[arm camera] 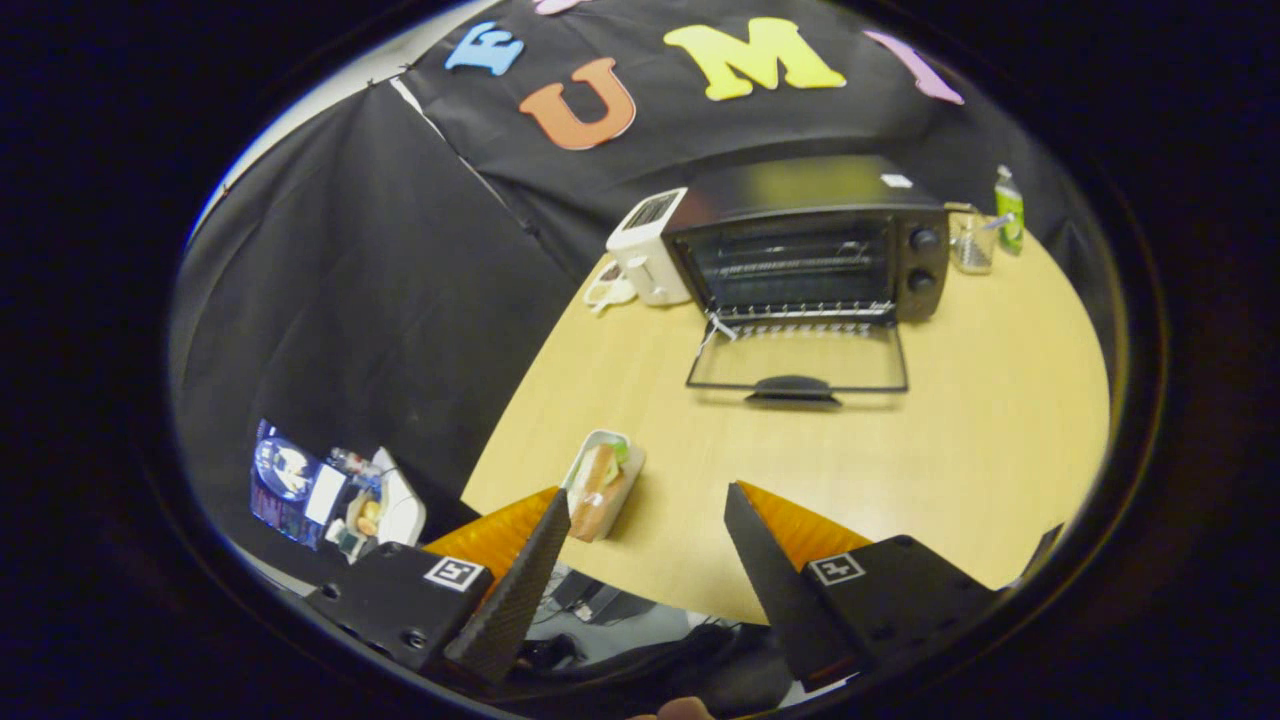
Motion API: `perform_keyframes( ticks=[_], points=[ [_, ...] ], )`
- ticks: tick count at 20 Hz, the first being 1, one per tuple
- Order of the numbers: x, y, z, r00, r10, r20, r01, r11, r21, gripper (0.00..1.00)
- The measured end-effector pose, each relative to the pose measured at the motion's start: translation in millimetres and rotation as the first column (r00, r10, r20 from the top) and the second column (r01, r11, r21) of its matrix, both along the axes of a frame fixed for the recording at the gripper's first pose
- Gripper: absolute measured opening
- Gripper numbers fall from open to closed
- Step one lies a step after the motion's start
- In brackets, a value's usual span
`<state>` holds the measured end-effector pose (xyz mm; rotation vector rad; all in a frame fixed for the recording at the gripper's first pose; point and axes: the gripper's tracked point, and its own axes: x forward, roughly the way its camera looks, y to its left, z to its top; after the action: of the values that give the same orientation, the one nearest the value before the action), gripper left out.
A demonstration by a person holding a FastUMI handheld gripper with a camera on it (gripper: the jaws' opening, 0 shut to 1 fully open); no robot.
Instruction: Open the toaster oven, put the food inside, and close the toaster oven door.
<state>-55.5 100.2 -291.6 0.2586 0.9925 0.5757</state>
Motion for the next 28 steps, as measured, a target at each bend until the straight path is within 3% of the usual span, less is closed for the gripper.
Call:
perform_keyframes(
  ticks=[6,12,15,18,23,28],
  points=[
    [-11,55,-58,0.959,0.058,-0.278,-0.024,0.992,0.126,0.94],
    [1,93,-84,0.915,0.063,-0.397,0.016,0.981,0.192,0.86],
    [9,103,-98,0.899,0.05,-0.435,0.039,0.98,0.193,0.82],
    [12,111,-103,0.879,0.042,-0.475,0.064,0.977,0.206,0.66],
    [14,106,-102,0.891,0.044,-0.451,0.036,0.985,0.167,0.39],
    [6,106,-53,0.909,0.078,-0.408,0.015,0.975,0.22,0.35]
  ],
)
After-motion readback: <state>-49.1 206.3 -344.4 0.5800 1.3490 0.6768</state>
